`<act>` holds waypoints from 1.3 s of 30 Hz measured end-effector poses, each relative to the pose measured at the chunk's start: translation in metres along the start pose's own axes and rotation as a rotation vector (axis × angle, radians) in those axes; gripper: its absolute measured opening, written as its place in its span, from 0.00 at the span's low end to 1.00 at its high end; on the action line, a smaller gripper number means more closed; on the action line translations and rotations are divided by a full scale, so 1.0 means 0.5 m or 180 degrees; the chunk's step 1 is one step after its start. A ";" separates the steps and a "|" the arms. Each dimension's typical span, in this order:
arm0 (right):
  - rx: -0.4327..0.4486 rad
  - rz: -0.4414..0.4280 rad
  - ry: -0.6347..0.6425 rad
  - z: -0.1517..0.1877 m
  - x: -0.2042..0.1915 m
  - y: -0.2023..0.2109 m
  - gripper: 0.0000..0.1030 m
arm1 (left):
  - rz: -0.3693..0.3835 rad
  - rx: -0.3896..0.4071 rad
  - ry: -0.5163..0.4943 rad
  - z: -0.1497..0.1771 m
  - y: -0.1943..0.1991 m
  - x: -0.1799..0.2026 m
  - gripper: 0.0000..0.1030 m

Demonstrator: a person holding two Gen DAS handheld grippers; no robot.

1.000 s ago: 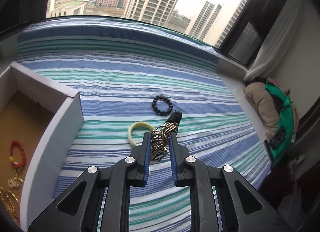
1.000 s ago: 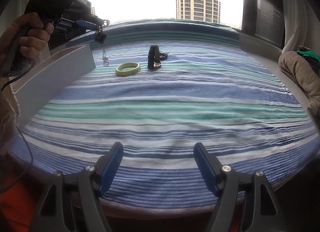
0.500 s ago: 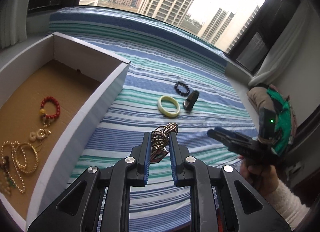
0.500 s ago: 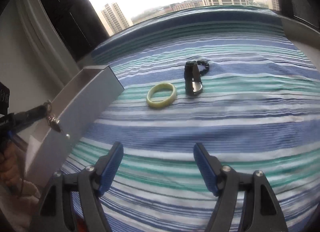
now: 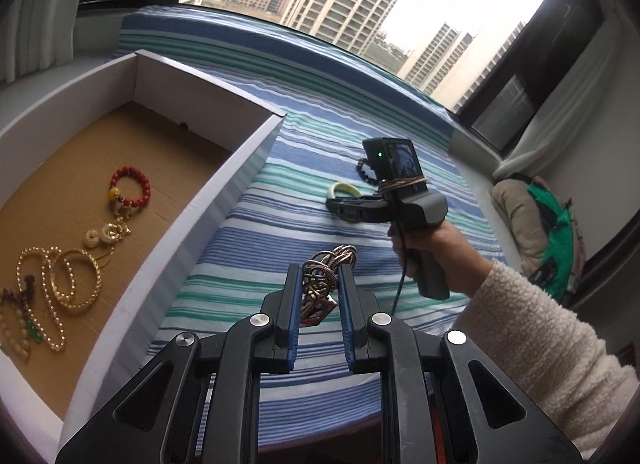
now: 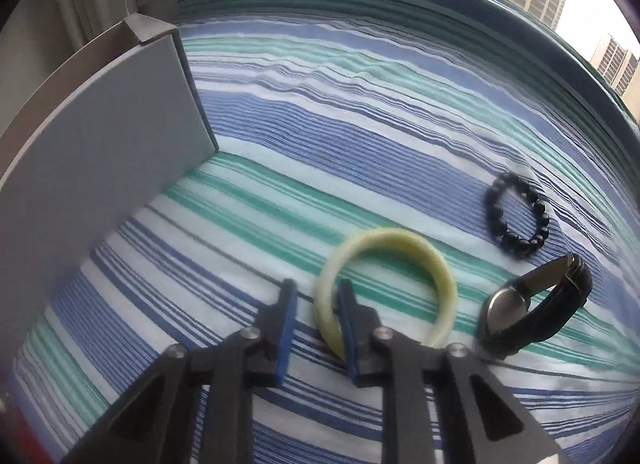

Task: Organize jewelry
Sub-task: 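Grasp the pale jade bangle with the right tool while the left tool holds the keychain, then carry the keychain and jade bangle over the white box with both tools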

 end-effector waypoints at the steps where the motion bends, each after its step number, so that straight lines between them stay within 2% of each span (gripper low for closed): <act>1: -0.0026 -0.0034 0.0004 0.004 0.002 0.004 0.10 | 0.0007 -0.0006 0.0003 0.003 -0.001 0.000 0.15; 3: 0.0001 -0.0068 -0.0004 0.014 0.007 0.018 0.10 | 0.0041 -0.0023 0.0030 0.007 -0.003 0.001 0.15; 12: 0.0272 -0.0783 -0.0571 0.041 0.020 0.137 0.10 | 0.0198 0.0037 0.0103 -0.006 0.026 0.007 0.15; 22: 0.0485 -0.1202 -0.0678 0.042 0.000 0.252 0.10 | 0.0344 0.0164 0.0163 -0.031 0.069 0.013 0.15; 31: 0.0655 -0.1505 -0.0536 0.013 -0.084 0.342 0.10 | 0.0406 0.0366 0.0185 -0.078 0.150 0.009 0.15; 39: 0.0813 -0.1865 -0.0254 -0.065 -0.209 0.436 0.10 | 0.0148 0.0659 0.0341 -0.156 0.233 -0.084 0.15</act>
Point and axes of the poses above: each gripper's, at about its wrist camera, not at the fingertips, and y roughly against the way its jaws point, x to its right, z to its underside, the point moved 9 cm from there along -y, roughly the way its jaws point, and after that the axes turned 11 degrees about -y, right-handed, at the moved point
